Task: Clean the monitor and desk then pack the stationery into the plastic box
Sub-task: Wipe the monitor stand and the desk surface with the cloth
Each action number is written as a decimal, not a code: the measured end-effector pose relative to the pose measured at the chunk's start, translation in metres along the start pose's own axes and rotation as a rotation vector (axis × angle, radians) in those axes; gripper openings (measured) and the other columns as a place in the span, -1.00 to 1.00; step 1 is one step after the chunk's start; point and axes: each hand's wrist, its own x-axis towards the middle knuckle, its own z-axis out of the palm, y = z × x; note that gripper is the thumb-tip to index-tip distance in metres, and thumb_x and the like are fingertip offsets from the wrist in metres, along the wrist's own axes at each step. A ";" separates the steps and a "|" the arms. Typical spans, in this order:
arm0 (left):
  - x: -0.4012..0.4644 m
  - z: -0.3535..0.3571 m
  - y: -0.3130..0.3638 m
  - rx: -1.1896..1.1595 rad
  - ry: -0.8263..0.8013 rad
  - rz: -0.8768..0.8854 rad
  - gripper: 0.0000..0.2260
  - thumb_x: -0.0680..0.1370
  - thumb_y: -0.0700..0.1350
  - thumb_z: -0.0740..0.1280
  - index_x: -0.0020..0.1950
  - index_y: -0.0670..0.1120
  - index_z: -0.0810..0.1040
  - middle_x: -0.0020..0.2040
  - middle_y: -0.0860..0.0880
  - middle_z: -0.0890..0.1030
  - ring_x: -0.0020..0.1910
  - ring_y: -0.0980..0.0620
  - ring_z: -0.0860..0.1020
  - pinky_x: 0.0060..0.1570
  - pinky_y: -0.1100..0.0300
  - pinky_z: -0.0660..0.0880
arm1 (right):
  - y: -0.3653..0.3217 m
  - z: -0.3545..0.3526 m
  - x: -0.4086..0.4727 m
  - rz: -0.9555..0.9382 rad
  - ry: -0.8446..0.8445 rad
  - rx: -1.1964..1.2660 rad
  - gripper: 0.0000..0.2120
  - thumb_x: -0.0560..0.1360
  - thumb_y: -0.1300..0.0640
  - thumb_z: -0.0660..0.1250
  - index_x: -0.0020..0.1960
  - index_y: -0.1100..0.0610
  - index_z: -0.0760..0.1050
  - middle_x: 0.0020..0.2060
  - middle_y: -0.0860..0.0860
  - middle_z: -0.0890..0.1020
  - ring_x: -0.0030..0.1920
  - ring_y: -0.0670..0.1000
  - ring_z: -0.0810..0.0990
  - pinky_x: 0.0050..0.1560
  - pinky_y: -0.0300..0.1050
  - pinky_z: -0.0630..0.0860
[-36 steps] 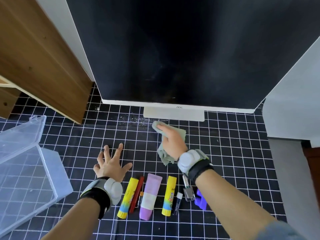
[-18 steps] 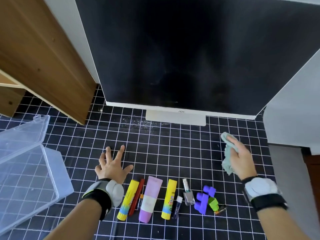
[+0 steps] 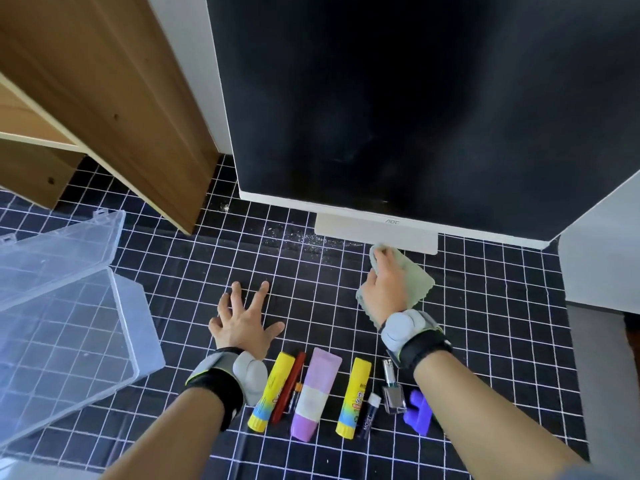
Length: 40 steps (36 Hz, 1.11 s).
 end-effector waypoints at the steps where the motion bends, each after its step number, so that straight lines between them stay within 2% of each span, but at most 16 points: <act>1: 0.000 0.000 0.000 -0.001 -0.001 0.000 -0.26 0.55 0.30 0.26 0.58 0.30 -0.12 0.63 -0.08 -0.15 0.58 -0.19 -0.10 0.46 -0.22 0.13 | -0.003 0.005 -0.001 -0.003 0.000 -0.011 -0.65 0.48 0.39 0.19 0.26 0.28 0.44 0.17 0.19 0.51 -0.02 0.21 0.53 0.00 0.13 0.51; 4: 0.000 0.000 0.000 0.001 -0.004 0.005 -0.26 0.56 0.30 0.25 0.58 0.30 -0.14 0.63 -0.08 -0.16 0.59 -0.19 -0.11 0.46 -0.22 0.12 | -0.011 0.015 -0.002 -0.009 -0.010 0.004 -0.63 0.46 0.43 0.22 0.25 0.27 0.43 0.16 0.17 0.50 -0.04 0.19 0.52 -0.03 0.14 0.52; 8: -0.001 -0.001 0.001 -0.002 -0.002 0.010 -0.26 0.56 0.29 0.25 0.58 0.30 -0.15 0.63 -0.08 -0.16 0.59 -0.20 -0.11 0.47 -0.23 0.12 | -0.024 0.022 0.001 0.019 -0.011 0.006 -0.63 0.47 0.39 0.17 0.26 0.21 0.39 0.15 0.10 0.46 -0.05 0.16 0.51 -0.07 0.05 0.51; 12: -0.001 -0.001 0.000 -0.002 -0.007 0.011 -0.26 0.56 0.29 0.25 0.58 0.30 -0.16 0.63 -0.08 -0.16 0.59 -0.19 -0.11 0.46 -0.21 0.12 | -0.043 0.036 0.001 -0.079 -0.116 0.025 -0.66 0.47 0.42 0.16 0.22 0.24 0.39 0.18 0.20 0.48 -0.05 0.16 0.50 -0.11 -0.06 0.40; 16: -0.001 -0.001 0.001 -0.010 -0.013 0.004 -0.26 0.56 0.29 0.25 0.58 0.31 -0.16 0.63 -0.07 -0.18 0.59 -0.18 -0.12 0.46 -0.19 0.11 | -0.071 0.053 0.004 -0.103 -0.153 0.052 -0.67 0.44 0.42 0.16 0.18 0.27 0.40 0.15 0.19 0.47 -0.04 0.22 0.49 -0.08 -0.04 0.37; 18: -0.001 -0.001 0.001 -0.010 -0.017 0.002 -0.26 0.56 0.29 0.25 0.57 0.32 -0.16 0.63 -0.07 -0.18 0.59 -0.17 -0.13 0.46 -0.18 0.10 | -0.080 0.060 0.004 -0.114 -0.152 0.059 -0.61 0.44 0.44 0.16 0.25 0.31 0.41 0.22 0.19 0.47 0.06 0.24 0.49 0.05 -0.01 0.40; 21: -0.001 -0.002 0.000 -0.017 -0.006 0.004 -0.26 0.55 0.30 0.26 0.57 0.32 -0.14 0.63 -0.07 -0.17 0.59 -0.17 -0.12 0.46 -0.18 0.10 | -0.088 0.071 0.005 -0.174 -0.354 0.052 -0.48 0.51 0.41 0.13 0.45 0.19 0.35 0.50 0.10 0.31 0.40 0.19 0.37 0.37 0.09 0.34; 24: -0.001 -0.002 0.000 -0.021 -0.011 0.004 -0.26 0.55 0.29 0.26 0.58 0.32 -0.14 0.63 -0.07 -0.17 0.59 -0.17 -0.13 0.47 -0.18 0.10 | -0.099 0.069 0.009 -0.192 -0.511 0.043 -0.45 0.54 0.41 0.10 0.48 0.09 0.35 0.55 0.02 0.22 0.47 0.14 0.30 0.40 0.03 0.33; 26: 0.000 -0.002 0.000 -0.022 -0.008 0.008 -0.26 0.55 0.29 0.27 0.58 0.32 -0.13 0.63 -0.07 -0.16 0.59 -0.17 -0.12 0.46 -0.19 0.10 | -0.106 0.061 0.010 -0.203 -0.577 0.027 -0.44 0.54 0.41 0.09 0.49 0.07 0.36 0.55 0.00 0.24 0.44 0.10 0.35 0.36 -0.08 0.35; 28: 0.000 -0.002 -0.001 -0.025 -0.006 0.021 -0.25 0.54 0.28 0.28 0.58 0.32 -0.12 0.63 -0.06 -0.15 0.58 -0.18 -0.10 0.45 -0.20 0.11 | -0.101 0.053 0.010 -0.212 -0.657 -0.010 -0.49 0.55 0.33 0.13 0.47 0.05 0.39 0.48 0.02 0.37 0.31 0.11 0.50 0.25 -0.15 0.40; 30: 0.001 -0.006 -0.007 -0.041 -0.023 0.045 -0.24 0.53 0.27 0.31 0.58 0.31 -0.08 0.63 -0.05 -0.13 0.58 -0.17 -0.08 0.45 -0.20 0.12 | -0.095 0.041 0.007 -0.205 -0.765 -0.030 -0.53 0.52 0.09 0.14 0.42 -0.03 0.44 0.34 0.04 0.54 0.22 0.13 0.57 0.25 -0.03 0.47; 32: 0.004 -0.010 -0.015 -0.068 -0.023 0.074 -0.24 0.49 0.28 0.35 0.57 0.29 0.01 0.62 -0.04 -0.07 0.57 -0.16 -0.02 0.44 -0.18 0.14 | -0.081 0.028 0.001 -0.265 -0.777 -0.043 -0.59 0.51 -0.05 0.17 0.30 -0.01 0.54 0.26 0.03 0.60 0.23 0.08 0.56 0.31 0.00 0.44; 34: 0.008 -0.014 -0.026 -0.076 0.023 0.065 -0.24 0.46 0.31 0.36 0.57 0.26 0.07 0.61 -0.05 -0.02 0.56 -0.16 -0.01 0.46 -0.18 0.12 | -0.067 0.015 -0.006 -0.382 -0.666 -0.072 -0.66 0.58 -0.06 0.23 0.31 -0.03 0.56 0.35 -0.04 0.54 0.33 0.01 0.46 0.41 -0.10 0.30; 36: 0.012 -0.017 -0.035 -0.048 0.046 0.029 -0.20 0.46 0.33 0.35 0.59 0.22 0.02 0.62 -0.09 -0.07 0.58 -0.20 -0.09 0.49 -0.22 0.05 | -0.058 0.005 -0.012 -0.503 -0.557 -0.177 -0.63 0.62 -0.08 0.19 0.41 -0.09 0.46 0.49 -0.04 0.36 0.45 0.03 0.28 0.46 -0.06 0.17; 38: 0.016 -0.017 -0.044 -0.026 0.047 -0.004 -0.15 0.46 0.37 0.33 0.60 0.21 -0.06 0.62 -0.11 -0.14 0.59 -0.24 -0.17 0.50 -0.26 0.00 | -0.054 0.007 -0.015 -0.576 -0.567 -0.270 -0.56 0.64 -0.14 0.11 0.51 -0.13 0.29 0.57 0.03 0.17 0.55 0.07 0.07 0.51 -0.04 -0.03; 40: 0.018 -0.017 -0.048 -0.033 0.026 -0.012 -0.11 0.44 0.40 0.31 0.60 0.23 -0.12 0.62 -0.10 -0.18 0.58 -0.26 -0.19 0.51 -0.28 -0.01 | -0.054 0.015 -0.019 -0.573 -0.618 -0.393 -0.49 0.65 -0.22 0.00 0.57 -0.18 0.06 0.60 0.07 -0.02 0.59 0.09 -0.13 0.52 0.01 -0.23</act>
